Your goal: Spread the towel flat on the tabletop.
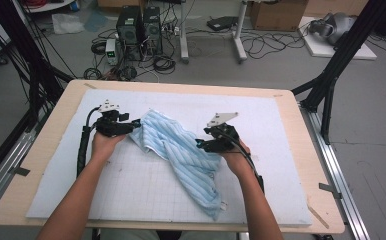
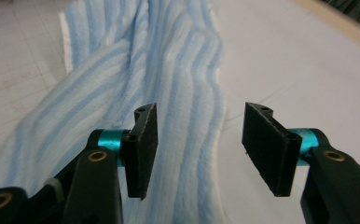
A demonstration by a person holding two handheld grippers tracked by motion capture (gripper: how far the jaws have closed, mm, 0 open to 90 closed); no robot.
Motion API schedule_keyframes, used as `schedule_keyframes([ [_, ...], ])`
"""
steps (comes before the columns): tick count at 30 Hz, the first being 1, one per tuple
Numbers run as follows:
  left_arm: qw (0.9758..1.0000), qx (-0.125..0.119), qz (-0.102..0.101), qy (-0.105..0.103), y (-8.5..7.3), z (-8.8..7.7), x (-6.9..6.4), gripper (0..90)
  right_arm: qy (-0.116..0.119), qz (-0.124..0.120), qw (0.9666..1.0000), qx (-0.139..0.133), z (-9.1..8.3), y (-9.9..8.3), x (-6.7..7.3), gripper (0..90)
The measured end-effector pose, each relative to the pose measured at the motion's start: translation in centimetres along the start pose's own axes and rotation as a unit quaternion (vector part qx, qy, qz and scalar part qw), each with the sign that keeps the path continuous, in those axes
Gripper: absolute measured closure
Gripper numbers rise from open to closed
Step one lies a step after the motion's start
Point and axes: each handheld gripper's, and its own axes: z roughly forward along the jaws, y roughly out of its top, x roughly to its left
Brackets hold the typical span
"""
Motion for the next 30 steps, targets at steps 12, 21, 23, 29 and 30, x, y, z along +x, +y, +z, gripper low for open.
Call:
schedule_keyframes([
  [12,0.9999,-0.010,0.000,-0.009,0.0,-0.5,-0.2,40.0,0.013,0.001,0.9971,0.074,5.2,0.0,-0.6,85.4],
  [21,0.9998,-0.009,0.009,-0.018,-0.3,-0.5,-1.0,40.0,-0.105,0.065,0.9898,0.070,1.3,-2.0,-2.9,85.7],
  [23,0.9996,-0.006,0.010,-0.024,-0.4,-0.4,-1.3,40.0,-0.129,0.083,0.9853,0.075,0.4,-2.8,-3.4,85.7],
  [29,0.9991,-0.001,0.011,-0.041,-0.5,0.0,-2.4,40.0,-0.162,0.098,0.9779,0.089,-1.9,-5.2,-3.6,85.5],
  [30,0.9989,-0.001,0.012,-0.045,-0.4,0.1,-2.7,40.0,-0.162,0.099,0.9777,0.089,-2.2,-5.6,-3.5,85.4],
])
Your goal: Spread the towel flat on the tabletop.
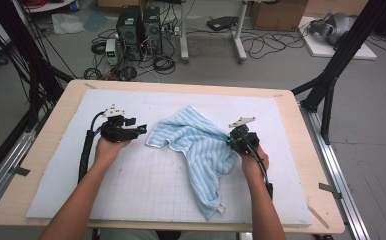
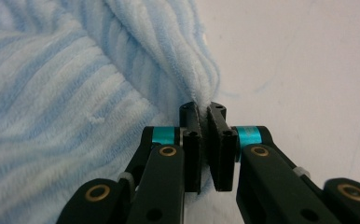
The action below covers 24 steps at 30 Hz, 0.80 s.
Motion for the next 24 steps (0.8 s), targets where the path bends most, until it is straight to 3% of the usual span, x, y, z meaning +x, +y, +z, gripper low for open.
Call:
schedule_keyframes([
  [3,0.9998,0.000,0.005,-0.018,0.1,0.3,-1.0,40.7,0.011,-0.003,0.9999,-0.003,-0.6,-0.6,0.0,82.1],
  [7,0.9987,0.001,0.009,-0.049,0.2,0.9,-2.9,40.8,0.017,0.006,0.9984,-0.054,-1.8,-0.2,-0.2,62.1],
  [10,0.9977,0.005,0.019,-0.064,0.2,1.8,-4.5,38.3,0.013,0.011,0.9970,-0.076,-2.3,-0.1,-0.2,56.7],
  [14,0.9970,0.010,0.028,-0.071,0.1,3.3,-6.4,32.8,0.017,0.019,0.9968,-0.076,-2.6,-0.4,-0.5,52.8],
  [17,0.9967,0.026,0.037,-0.068,-0.2,4.8,-7.5,29.4,0.021,0.025,0.9962,-0.081,-2.9,-0.5,-0.7,51.4],
  [20,0.9954,0.051,0.059,-0.055,-0.4,6.0,-8.2,29.1,0.026,0.029,0.9953,-0.089,-3.2,-0.5,-0.7,50.9],
  [22,0.9937,0.068,0.075,-0.047,-0.5,6.6,-8.3,33.2,0.030,0.027,0.9950,-0.091,-3.4,-0.5,-0.6,50.7],
  [24,0.9905,0.082,0.098,-0.049,-0.6,6.8,-8.3,56.0,0.035,0.023,0.9950,-0.091,-3.4,-0.5,-0.5,50.6],
])
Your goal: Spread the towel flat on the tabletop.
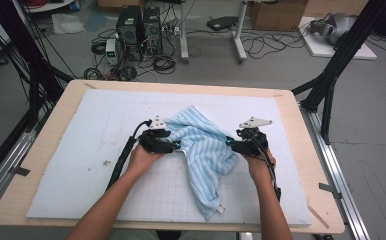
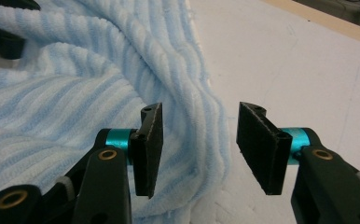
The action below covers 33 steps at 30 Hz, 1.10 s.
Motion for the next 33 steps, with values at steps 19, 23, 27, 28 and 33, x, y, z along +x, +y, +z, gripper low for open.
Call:
schedule_keyframes([
  [19,0.9938,-0.034,-0.065,0.083,0.3,-3.7,7.8,85.1,0.022,0.007,0.9997,0.002,0.2,-1.2,0.0,50.7],
  [23,0.9908,-0.039,-0.080,0.102,0.0,-4.8,9.4,85.1,0.025,0.009,0.9996,-0.001,0.1,-1.3,0.0,50.7],
  [27,0.9875,-0.043,-0.095,0.117,-0.6,-5.7,10.7,85.0,0.034,0.007,0.9994,-0.002,0.3,-1.3,0.2,50.7],
  [28,0.9869,-0.044,-0.097,0.121,-0.7,-5.8,11.0,84.9,0.036,0.006,0.9993,-0.002,0.4,-1.4,0.3,50.7],
  [33,0.9845,-0.050,-0.106,0.131,-1.2,-6.2,11.9,84.6,0.049,0.001,0.9988,-0.001,0.7,-1.4,0.9,50.4],
])
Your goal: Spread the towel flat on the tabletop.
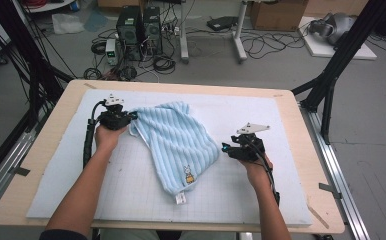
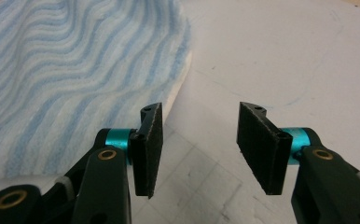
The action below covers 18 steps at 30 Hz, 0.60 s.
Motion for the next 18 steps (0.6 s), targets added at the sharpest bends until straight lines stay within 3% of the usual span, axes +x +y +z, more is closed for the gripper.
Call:
schedule_keyframes([
  [2,1.0000,0.000,-0.006,-0.003,-0.1,0.1,0.1,82.7,0.007,-0.005,1.0000,-0.002,0.2,0.0,0.2,50.4],
  [5,0.9992,-0.007,-0.036,-0.014,-0.2,0.3,-0.1,54.6,0.022,-0.009,0.9997,0.000,0.6,0.1,0.6,50.4],
  [8,0.9982,-0.024,-0.049,-0.027,0.0,0.0,-0.7,38.9,0.045,-0.013,0.9989,0.003,1.2,0.1,1.1,50.0],
  [11,0.9976,-0.035,-0.040,-0.044,-0.1,-0.5,-1.5,34.2,0.095,-0.022,0.9952,0.009,2.4,0.2,2.0,45.4],
  [13,0.9976,-0.041,-0.031,-0.046,-0.2,-0.9,-2.0,33.9,0.099,-0.031,0.9942,0.026,3.3,0.2,2.8,45.3],
  [16,0.9972,-0.043,-0.022,-0.056,-0.5,-1.5,-2.6,34.1,0.089,-0.037,0.9943,0.046,4.5,0.4,3.6,55.6],
  [17,0.9970,-0.045,-0.020,-0.060,-0.7,-1.7,-2.7,34.2,0.082,-0.035,0.9951,0.043,4.7,0.5,3.7,62.5],
  [18,0.9968,-0.043,-0.019,-0.065,-0.8,-1.9,-2.8,34.5,0.080,-0.020,0.9957,0.042,4.9,0.7,3.8,77.5],
])
